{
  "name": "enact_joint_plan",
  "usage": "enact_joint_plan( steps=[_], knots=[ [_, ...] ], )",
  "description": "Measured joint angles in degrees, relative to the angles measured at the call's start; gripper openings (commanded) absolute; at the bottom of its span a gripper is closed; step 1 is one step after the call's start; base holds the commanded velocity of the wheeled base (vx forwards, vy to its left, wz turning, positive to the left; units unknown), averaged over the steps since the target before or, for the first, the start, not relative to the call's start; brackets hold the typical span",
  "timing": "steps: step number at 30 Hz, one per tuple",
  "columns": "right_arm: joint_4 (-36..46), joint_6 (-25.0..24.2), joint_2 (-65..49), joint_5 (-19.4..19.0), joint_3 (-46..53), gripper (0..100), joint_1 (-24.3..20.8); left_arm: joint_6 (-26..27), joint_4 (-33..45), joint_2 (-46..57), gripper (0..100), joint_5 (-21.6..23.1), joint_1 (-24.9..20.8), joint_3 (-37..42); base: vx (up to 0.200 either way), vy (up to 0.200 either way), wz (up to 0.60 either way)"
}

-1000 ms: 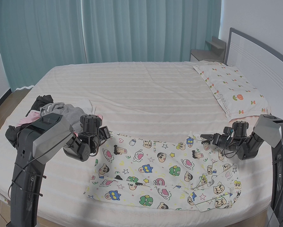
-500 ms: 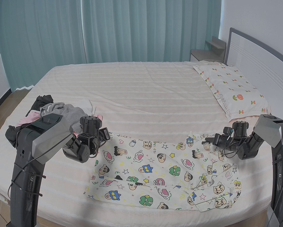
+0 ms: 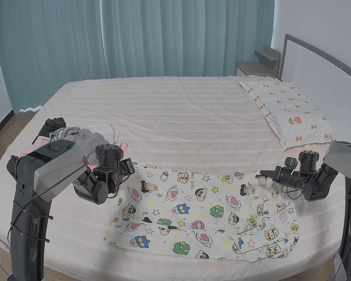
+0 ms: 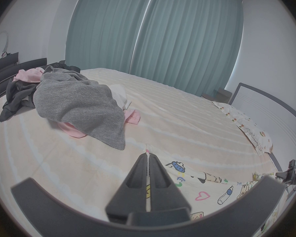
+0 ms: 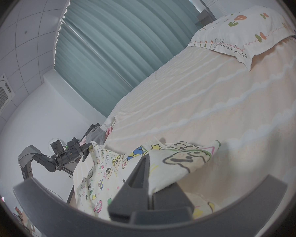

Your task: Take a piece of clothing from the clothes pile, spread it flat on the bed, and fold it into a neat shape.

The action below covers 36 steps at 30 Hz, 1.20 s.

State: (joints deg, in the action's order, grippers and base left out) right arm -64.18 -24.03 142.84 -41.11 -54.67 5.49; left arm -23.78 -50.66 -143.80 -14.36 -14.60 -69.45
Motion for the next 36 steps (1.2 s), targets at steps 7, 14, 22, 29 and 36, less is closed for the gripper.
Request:
enact_joint_plan(
  steps=[7, 14, 22, 29, 36],
  knots=[
    [-7.4, 0.1, -2.4, -1.0, 7.9, 0, 0.4, 0.0, -2.8, 2.1, 0, 0.1, -0.4, 3.4, 0.0, 0.0, 0.0],
    [-13.5, 2.1, -4.3, -1.2, 16.8, 0, 0.8, 1.2, -6.6, 3.9, 0, 0.1, -0.6, 9.3, 0.0, 0.0, 0.0],
    [-21.8, 5.4, -5.2, -1.2, 27.4, 0, 1.3, 3.3, -14.9, 5.0, 0, 0.2, -0.8, 17.6, 0.0, 0.0, 0.0],
    [-24.8, 9.0, -5.3, -1.1, 35.4, 0, 1.3, 3.7, -22.4, 5.2, 0, 0.4, -1.1, 25.7, 0.0, 0.0, 0.0],
    [-24.8, 12.6, -5.3, -1.4, 40.3, 0, 1.5, 3.8, -29.6, 5.3, 0, 0.6, -1.2, 33.2, 0.0, 0.0, 0.0]
  ],
)
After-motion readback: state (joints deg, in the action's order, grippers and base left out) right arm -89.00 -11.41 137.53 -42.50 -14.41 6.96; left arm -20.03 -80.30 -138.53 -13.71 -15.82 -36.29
